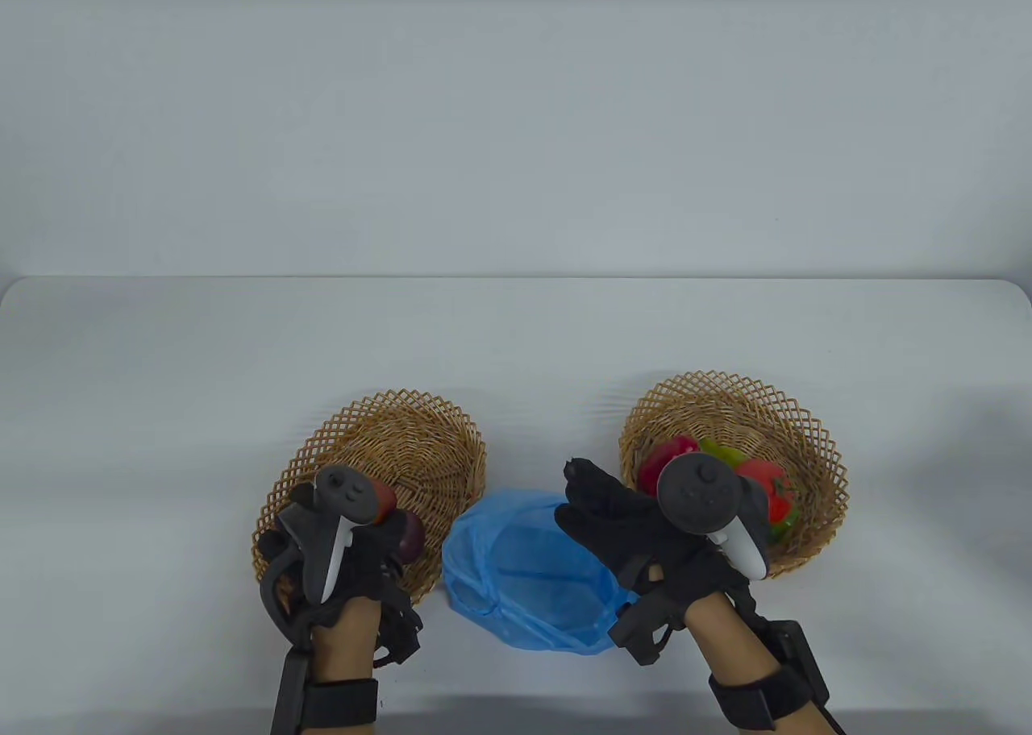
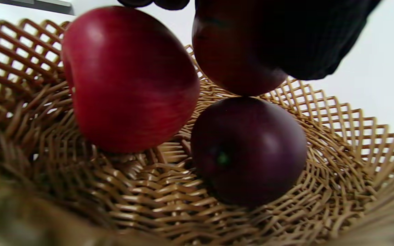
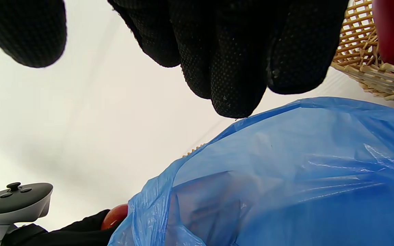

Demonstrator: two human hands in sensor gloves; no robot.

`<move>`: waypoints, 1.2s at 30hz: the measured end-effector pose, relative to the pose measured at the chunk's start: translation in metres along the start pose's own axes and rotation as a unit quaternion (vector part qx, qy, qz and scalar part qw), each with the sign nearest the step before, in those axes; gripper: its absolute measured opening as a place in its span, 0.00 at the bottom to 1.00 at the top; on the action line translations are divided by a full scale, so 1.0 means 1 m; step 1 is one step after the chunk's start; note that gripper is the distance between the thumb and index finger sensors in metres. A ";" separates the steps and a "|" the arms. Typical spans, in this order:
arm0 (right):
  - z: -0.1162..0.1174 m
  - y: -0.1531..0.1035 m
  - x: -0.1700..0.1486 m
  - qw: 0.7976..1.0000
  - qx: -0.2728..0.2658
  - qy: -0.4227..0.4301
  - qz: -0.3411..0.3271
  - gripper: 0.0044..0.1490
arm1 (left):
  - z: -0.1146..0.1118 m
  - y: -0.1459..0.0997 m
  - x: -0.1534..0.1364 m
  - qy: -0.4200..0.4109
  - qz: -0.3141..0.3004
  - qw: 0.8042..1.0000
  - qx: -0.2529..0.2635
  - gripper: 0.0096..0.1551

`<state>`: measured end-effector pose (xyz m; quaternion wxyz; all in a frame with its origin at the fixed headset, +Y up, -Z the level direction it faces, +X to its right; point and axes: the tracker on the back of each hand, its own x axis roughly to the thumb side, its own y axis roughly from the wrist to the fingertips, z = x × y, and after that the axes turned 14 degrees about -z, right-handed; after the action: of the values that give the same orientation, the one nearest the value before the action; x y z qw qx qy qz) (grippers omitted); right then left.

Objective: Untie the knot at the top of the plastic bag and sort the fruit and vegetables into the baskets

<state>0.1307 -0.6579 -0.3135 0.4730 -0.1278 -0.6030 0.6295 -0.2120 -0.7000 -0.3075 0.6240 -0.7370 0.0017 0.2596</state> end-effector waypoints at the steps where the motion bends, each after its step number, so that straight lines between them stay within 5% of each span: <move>1: 0.000 0.000 0.000 1.000 0.001 -0.002 0.001 0.52 | -0.001 0.001 -0.001 0.001 0.007 1.000 -0.003 0.58; 11: -0.004 -0.001 0.000 0.998 0.003 -0.059 0.022 0.53 | -0.003 0.002 -0.002 -0.010 0.004 1.000 -0.015 0.61; 20: -0.025 -0.009 0.014 0.984 -0.041 -0.163 0.057 0.54 | 0.025 -0.035 0.032 -0.061 -0.159 0.982 0.085 0.55; 28: -0.055 -0.027 0.037 0.929 -0.112 -0.340 0.091 0.58 | 0.033 -0.070 0.061 -0.040 -0.291 0.945 0.143 0.56; 33: -0.059 -0.027 0.034 0.905 -0.087 -0.398 0.121 0.65 | 0.022 -0.064 0.066 -0.014 -0.311 0.945 0.095 0.66; 36: -0.053 -0.019 0.016 0.884 -0.023 -0.439 0.160 0.74 | 0.011 -0.054 0.066 0.000 -0.303 0.951 0.057 0.69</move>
<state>0.1692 -0.6152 -0.3026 0.0497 0.0568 -0.7346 0.6743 -0.1418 -0.6572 -0.2844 0.7145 -0.6660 -0.2065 0.0575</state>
